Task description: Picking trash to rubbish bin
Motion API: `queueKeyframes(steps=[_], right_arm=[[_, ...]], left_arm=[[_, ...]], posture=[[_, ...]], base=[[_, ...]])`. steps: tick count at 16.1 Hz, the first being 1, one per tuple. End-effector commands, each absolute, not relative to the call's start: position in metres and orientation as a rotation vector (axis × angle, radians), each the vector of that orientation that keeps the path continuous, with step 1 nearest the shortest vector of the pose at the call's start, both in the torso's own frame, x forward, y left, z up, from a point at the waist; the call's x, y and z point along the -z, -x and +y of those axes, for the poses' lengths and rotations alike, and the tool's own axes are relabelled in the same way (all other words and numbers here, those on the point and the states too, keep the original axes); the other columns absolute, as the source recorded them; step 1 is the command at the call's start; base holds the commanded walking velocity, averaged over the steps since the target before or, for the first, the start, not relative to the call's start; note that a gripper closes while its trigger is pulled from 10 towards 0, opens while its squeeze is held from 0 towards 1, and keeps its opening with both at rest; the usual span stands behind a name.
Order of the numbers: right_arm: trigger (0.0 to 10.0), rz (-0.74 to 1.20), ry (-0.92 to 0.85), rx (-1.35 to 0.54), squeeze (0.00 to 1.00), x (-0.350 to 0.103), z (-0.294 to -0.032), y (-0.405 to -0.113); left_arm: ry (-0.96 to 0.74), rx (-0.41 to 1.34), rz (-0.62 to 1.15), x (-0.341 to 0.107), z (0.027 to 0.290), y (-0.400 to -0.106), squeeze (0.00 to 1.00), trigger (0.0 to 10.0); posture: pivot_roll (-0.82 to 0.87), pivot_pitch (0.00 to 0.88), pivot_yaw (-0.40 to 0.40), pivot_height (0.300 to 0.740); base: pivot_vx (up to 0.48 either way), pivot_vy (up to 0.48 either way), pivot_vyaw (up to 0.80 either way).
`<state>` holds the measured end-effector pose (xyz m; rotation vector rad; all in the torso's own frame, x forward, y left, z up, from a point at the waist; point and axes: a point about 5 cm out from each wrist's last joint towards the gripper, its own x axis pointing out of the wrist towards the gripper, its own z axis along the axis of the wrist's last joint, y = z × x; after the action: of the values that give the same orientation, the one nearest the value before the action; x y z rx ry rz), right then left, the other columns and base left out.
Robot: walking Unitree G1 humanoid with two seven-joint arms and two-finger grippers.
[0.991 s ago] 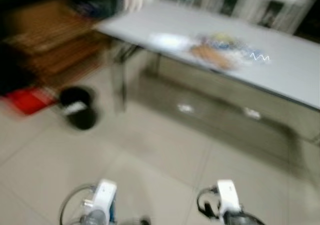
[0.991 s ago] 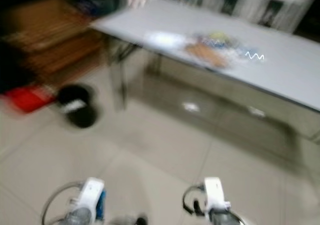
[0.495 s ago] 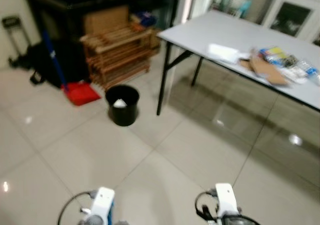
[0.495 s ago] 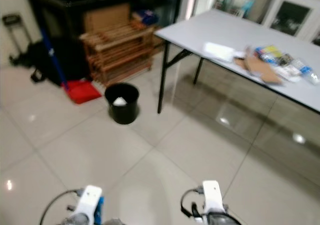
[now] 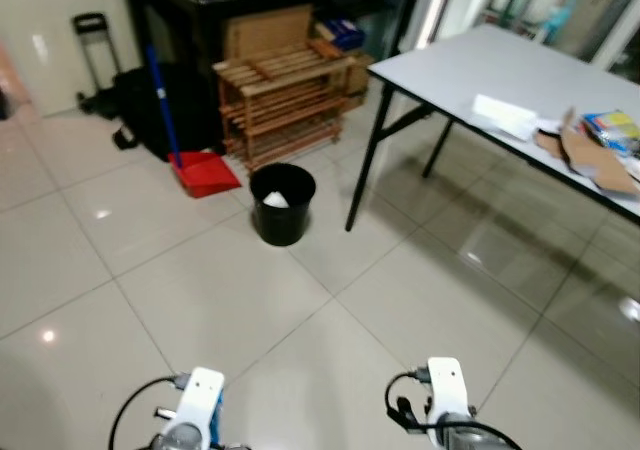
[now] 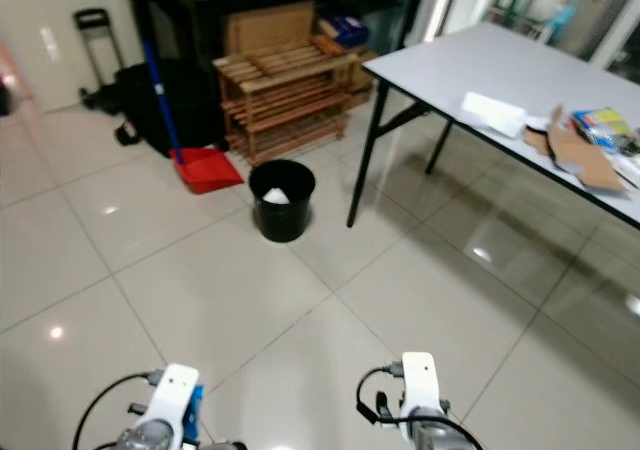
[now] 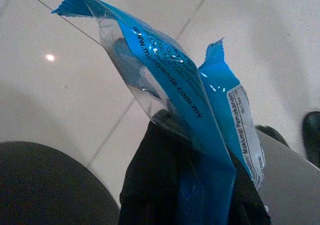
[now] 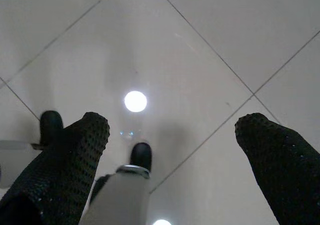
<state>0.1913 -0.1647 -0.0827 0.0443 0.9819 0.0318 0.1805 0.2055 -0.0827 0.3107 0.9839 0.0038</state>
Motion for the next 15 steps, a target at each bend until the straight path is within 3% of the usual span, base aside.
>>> queueKeyframes(steps=[1,15], right_arm=[[10.0,0.983,-0.067,-0.005,0.00,0.0835,-0.1706,-0.1887],[10.0,0.978,-0.077,0.007,0.00,0.0836,-0.1728,-0.1879]], left_arm=[[-0.275,-0.026,0.971,0.0818,0.2027,-0.1831,0.00,10.0],[-0.280,-0.043,1.004,0.0842,0.2045,-0.1785,0.00,10.0]], posture=[[-0.05,0.053,-0.096,0.740],[-0.05,0.073,-0.105,0.740]], base=[[0.000,0.000,0.00],[0.447,0.000,0.00]])
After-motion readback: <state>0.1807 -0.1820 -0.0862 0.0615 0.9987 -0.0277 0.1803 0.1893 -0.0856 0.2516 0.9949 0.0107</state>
